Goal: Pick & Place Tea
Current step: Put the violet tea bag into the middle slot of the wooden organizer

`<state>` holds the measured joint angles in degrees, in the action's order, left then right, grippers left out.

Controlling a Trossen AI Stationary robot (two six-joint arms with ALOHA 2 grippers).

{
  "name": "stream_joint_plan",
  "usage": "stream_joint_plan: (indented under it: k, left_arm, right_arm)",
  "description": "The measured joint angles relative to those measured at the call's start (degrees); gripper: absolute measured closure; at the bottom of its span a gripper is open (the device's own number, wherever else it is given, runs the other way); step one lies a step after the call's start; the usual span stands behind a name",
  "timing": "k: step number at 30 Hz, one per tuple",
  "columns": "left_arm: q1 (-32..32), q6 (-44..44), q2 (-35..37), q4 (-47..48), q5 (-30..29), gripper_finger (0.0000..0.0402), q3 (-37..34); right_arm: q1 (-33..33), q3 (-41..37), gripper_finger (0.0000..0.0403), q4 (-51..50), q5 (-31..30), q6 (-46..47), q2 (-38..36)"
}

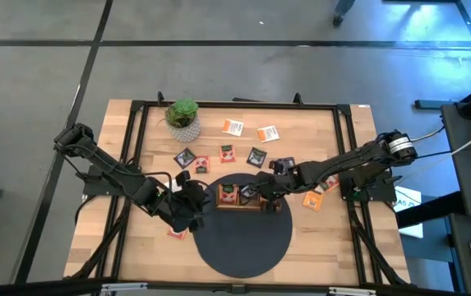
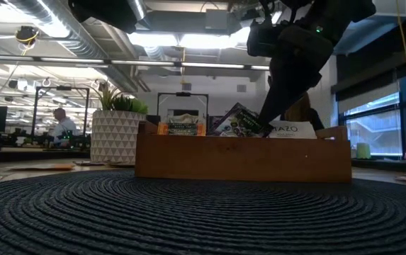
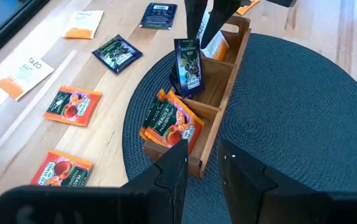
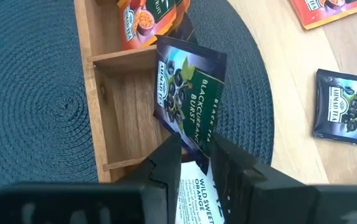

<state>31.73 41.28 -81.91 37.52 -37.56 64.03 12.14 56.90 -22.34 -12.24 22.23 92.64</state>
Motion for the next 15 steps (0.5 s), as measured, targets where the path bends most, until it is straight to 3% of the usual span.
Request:
stream_joint_plan:
  k: [8, 15]
  left_arm:
    - [0.0, 0.0, 0.0, 0.0, 0.0, 0.0317, 0.0]
    - [0.0, 0.0, 0.0, 0.0, 0.0, 0.0318, 0.0]
  right_arm:
    - [0.0, 0.0, 0.0394, 0.0, 0.2, -0.1, 0.0]
    - [-0.4, 2.7, 0.0398, -4.7, 1.5, 1.4, -0.6]
